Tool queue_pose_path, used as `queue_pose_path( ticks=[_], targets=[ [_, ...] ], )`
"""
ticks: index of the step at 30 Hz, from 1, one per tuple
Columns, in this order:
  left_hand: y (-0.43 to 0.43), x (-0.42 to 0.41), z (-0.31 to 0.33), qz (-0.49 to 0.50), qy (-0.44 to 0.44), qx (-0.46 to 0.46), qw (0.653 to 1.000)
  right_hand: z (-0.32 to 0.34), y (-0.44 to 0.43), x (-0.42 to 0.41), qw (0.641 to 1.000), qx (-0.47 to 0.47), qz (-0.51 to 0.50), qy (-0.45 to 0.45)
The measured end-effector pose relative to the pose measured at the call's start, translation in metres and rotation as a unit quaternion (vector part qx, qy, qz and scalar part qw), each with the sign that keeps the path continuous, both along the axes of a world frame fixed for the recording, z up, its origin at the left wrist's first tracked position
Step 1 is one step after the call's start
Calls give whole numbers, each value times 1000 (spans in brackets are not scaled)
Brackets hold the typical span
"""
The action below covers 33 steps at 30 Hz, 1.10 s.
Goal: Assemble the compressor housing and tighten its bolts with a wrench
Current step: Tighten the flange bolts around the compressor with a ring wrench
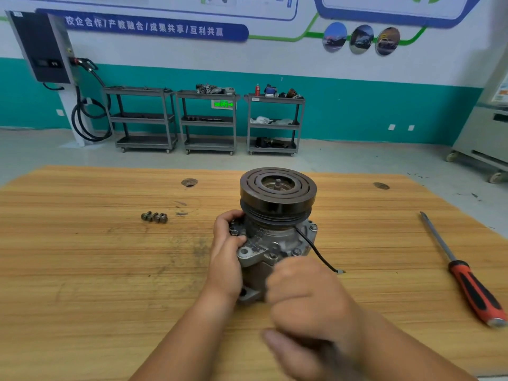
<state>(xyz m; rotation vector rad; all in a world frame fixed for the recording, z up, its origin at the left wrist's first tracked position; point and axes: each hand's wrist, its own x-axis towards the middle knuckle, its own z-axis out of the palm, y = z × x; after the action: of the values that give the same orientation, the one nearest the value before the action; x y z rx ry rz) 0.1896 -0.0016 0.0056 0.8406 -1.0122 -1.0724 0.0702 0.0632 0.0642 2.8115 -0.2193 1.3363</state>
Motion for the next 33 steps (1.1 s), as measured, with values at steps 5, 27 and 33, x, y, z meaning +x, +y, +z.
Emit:
queue_pose_path(
  ticks=[5,27,33],
  targets=[
    [-6,7,-7,-24,3,9,1000,2,5,-45,999,47,8,12],
    [-26,24,-5,-132,27,-5,991,26,-19,-52,953,193,159,172],
    [-28,25,-6,-131,15,-12,991,23,-15,-52,953,172,130,214]
  ],
)
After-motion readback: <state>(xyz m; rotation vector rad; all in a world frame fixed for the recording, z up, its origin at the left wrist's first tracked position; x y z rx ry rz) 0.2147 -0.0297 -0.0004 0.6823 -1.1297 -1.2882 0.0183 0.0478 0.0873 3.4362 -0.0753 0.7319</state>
